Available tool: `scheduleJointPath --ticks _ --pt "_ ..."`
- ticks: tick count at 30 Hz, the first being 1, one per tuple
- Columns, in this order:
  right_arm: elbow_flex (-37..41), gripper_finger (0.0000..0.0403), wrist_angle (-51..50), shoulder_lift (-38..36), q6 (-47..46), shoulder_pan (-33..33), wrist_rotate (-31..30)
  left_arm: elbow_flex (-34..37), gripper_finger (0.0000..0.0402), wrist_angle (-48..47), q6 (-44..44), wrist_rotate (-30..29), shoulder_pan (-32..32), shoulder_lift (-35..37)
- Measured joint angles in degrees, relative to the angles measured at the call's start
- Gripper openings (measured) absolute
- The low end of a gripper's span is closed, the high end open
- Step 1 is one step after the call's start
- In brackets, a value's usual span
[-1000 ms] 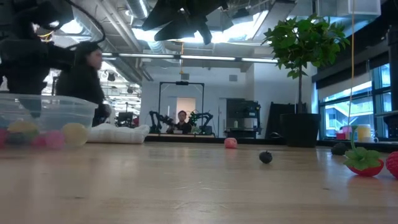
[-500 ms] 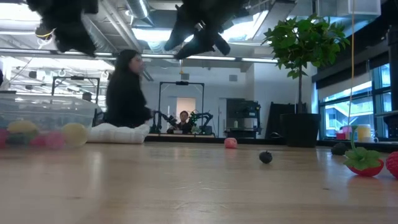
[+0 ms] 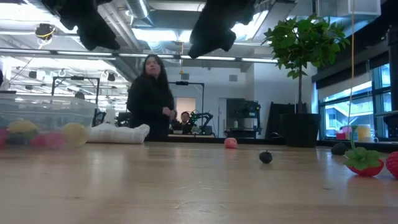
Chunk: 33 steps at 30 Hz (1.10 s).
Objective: Pick and placing Produce into tupperware
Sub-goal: Put the bottom blue berry into the transparent bin
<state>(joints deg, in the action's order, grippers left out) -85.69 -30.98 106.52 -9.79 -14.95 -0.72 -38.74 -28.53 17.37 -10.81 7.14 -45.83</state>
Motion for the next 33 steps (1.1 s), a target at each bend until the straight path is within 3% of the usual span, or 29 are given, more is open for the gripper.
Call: scheduleJointPath --ticks 5,10,15,21,26,33 --pt "1.18 0.0168 -1.72 0.0 5.07 -1.02 -6.88 0.0 0.0172 0.45 -0.01 -0.62 0.0 -2.74" --pt "6.9 0.0168 2.29 0.0 9.83 0.86 -7.26 0.02 0.0174 3.26 0.21 -0.66 0.02 -4.61" --pt "15.0 0.0168 8.17 0.0 13.64 3.95 -0.31 0.02 0.0171 8.65 0.0 -0.72 -0.01 -5.59" --pt "22.58 0.0168 14.36 0.0 25.85 5.39 4.92 0.02 0.0176 9.64 0.06 -4.39 -0.55 -5.56" --pt "24.98 0.0168 17.38 0.0 32.14 6.84 6.93 0.02 0.0176 9.94 0.06 -5.2 -0.52 -5.56" --pt "25.0 0.0168 25.11 0.0 33.05 8.38 13.22 0.02 0.0177 10.22 0.13 -5.22 -0.5 -5.56"
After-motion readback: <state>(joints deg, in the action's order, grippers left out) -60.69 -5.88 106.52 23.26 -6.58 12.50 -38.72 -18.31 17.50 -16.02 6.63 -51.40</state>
